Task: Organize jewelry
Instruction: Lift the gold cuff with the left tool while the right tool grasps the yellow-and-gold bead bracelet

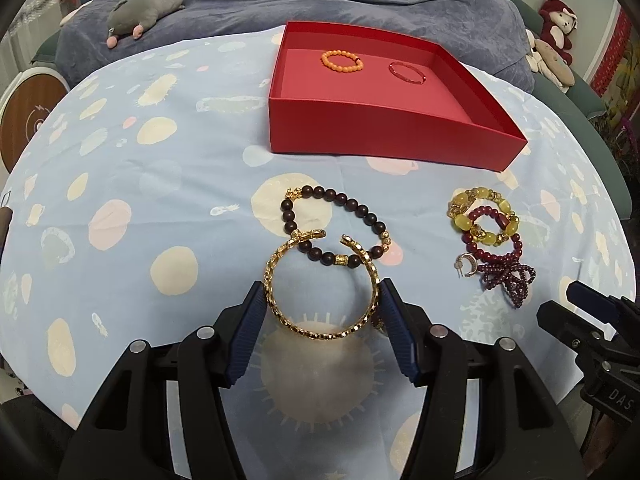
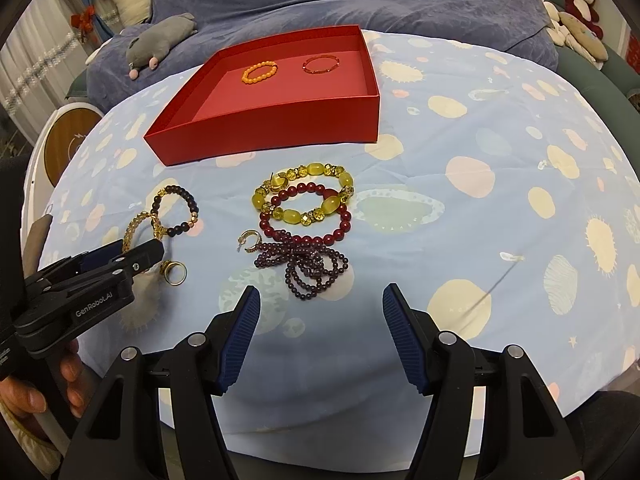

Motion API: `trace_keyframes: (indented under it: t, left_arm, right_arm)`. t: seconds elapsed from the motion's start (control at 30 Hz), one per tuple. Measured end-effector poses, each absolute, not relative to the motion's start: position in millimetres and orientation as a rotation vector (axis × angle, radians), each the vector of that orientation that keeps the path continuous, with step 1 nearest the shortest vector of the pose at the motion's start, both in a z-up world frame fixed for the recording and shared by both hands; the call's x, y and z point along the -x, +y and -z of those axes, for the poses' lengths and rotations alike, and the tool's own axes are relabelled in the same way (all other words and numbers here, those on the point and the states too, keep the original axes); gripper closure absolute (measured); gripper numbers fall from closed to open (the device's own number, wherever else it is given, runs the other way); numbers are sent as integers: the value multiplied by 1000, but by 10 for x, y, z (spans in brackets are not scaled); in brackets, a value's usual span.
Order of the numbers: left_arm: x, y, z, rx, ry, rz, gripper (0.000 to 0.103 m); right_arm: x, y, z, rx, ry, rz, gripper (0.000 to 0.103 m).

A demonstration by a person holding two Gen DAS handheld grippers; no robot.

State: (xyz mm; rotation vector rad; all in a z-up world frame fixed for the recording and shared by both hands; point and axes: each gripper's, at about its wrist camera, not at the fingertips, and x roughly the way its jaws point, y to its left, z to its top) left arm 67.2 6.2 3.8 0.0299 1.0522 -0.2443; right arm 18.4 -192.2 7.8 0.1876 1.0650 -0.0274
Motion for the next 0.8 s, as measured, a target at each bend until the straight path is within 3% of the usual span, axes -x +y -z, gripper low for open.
trace_keyframes:
  t: [0.8]
  left_arm:
    - [-723,132,-194,23,1033,257,48]
  right_arm:
    - [-868,-1875,-17,-168,1033,29,42]
